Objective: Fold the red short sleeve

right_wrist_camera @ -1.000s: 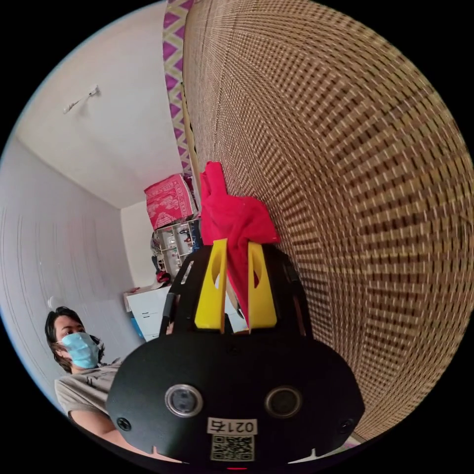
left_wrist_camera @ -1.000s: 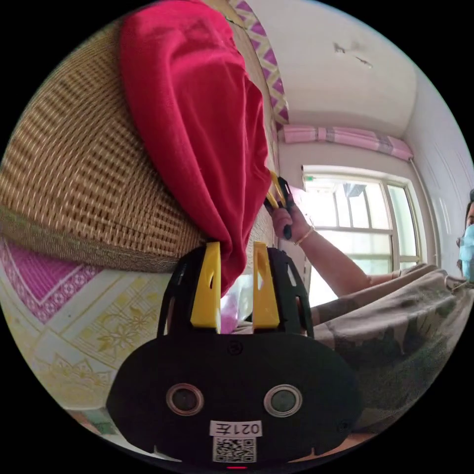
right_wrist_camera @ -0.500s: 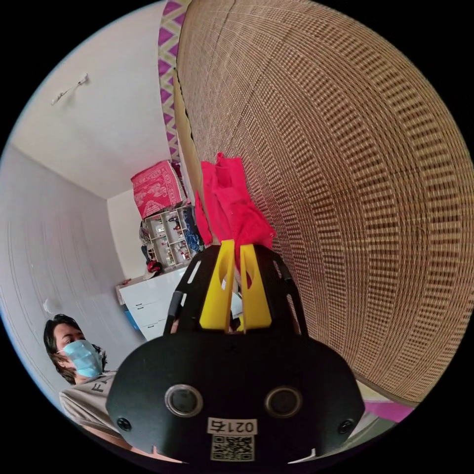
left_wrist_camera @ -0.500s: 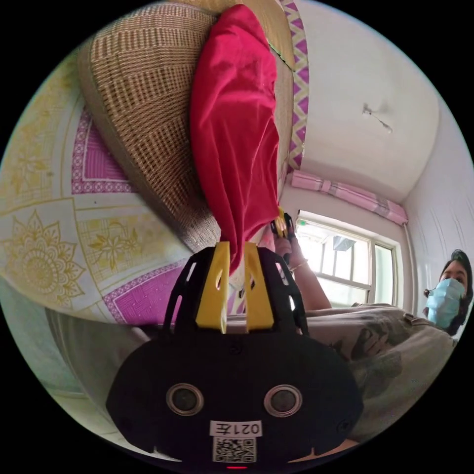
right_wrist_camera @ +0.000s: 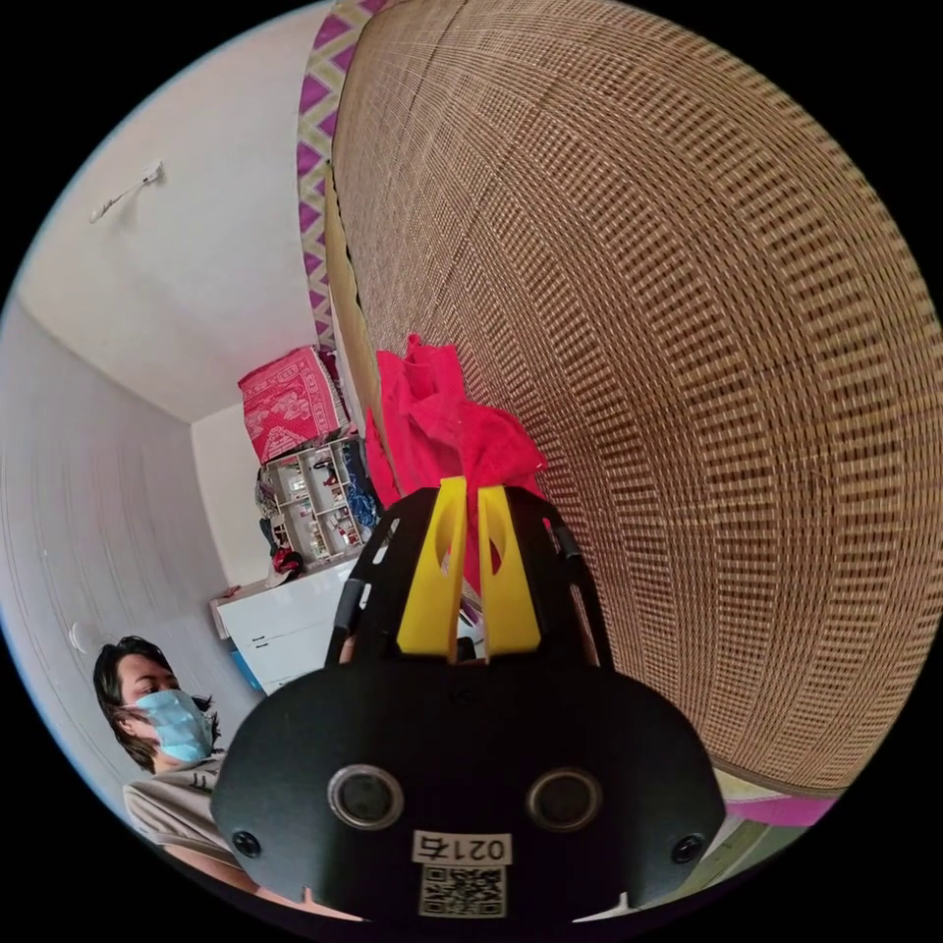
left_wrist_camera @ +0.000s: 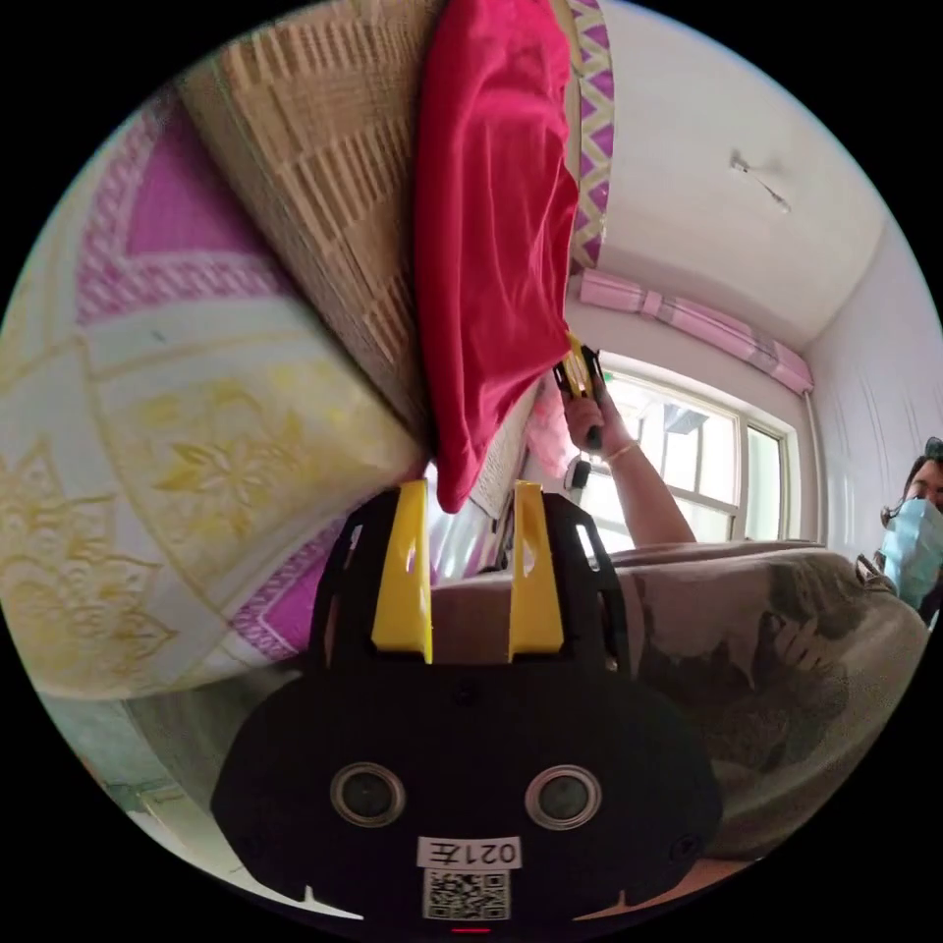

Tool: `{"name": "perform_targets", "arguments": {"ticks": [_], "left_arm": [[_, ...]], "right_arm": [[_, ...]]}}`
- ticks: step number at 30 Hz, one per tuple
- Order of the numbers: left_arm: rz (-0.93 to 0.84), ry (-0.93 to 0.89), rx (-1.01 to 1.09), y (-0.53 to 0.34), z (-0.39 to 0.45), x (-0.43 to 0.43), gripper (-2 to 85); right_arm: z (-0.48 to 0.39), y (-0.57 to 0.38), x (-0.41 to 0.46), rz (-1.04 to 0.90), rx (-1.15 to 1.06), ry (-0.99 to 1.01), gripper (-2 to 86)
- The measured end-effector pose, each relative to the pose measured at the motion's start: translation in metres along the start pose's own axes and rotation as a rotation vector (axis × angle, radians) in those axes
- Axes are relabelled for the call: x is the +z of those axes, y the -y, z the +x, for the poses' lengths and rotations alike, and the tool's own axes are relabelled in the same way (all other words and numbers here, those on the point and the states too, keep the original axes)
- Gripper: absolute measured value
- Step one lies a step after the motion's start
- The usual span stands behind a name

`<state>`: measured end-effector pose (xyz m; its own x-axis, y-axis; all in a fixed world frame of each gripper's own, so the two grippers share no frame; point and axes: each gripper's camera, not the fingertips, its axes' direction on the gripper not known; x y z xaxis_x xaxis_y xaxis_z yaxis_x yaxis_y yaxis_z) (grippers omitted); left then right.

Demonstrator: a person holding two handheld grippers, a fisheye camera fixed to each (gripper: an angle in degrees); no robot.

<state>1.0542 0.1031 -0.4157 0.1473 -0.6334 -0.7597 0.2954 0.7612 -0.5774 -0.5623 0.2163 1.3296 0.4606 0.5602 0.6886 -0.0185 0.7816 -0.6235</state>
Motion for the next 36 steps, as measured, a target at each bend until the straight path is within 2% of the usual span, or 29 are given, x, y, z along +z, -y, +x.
{"name": "perform_targets", "arguments": {"ticks": [3, 7, 11, 15, 19, 23, 28, 32, 36], "left_arm": [[0.092, -0.058, 0.013, -0.005, -0.019, 0.013, 9.8], [0.136, -0.047, 0.048, -0.014, -0.041, 0.027, 4.9], [0.185, -0.196, -0.039, -0.030, -0.079, 0.029, -0.1], [0.237, -0.356, -0.054, -0.039, -0.068, 0.010, -0.8], [0.274, -0.382, -0.023, -0.018, -0.038, -0.015, -0.9], [0.333, -0.419, 0.047, 0.033, -0.012, -0.046, -0.9], [0.424, -0.468, 0.098, 0.113, -0.010, -0.095, -0.9], [0.520, -0.438, 0.102, 0.194, -0.044, -0.142, -0.6], [0.611, -0.383, 0.028, 0.272, -0.120, -0.169, 1.3]], "right_arm": [[-0.007, 0.005, -0.006, -0.007, -0.003, 0.005, -0.2], [-0.020, 0.014, -0.018, -0.023, -0.015, 0.013, -0.1], [-0.033, 0.021, -0.031, -0.039, -0.013, 0.019, -0.1], [-0.059, 0.026, -0.047, -0.062, -0.010, 0.043, -0.2], [-0.110, 0.036, -0.057, -0.065, -0.022, 0.119, -0.2], [-0.189, 0.064, -0.049, -0.072, -0.117, 0.162, -0.2], [-0.307, 0.142, 0.009, -0.102, -0.241, 0.147, -0.1], [-0.360, 0.200, 0.070, -0.124, -0.258, 0.085, 0.2], [-0.388, 0.259, 0.132, -0.154, -0.240, -0.061, 2.1]]}}
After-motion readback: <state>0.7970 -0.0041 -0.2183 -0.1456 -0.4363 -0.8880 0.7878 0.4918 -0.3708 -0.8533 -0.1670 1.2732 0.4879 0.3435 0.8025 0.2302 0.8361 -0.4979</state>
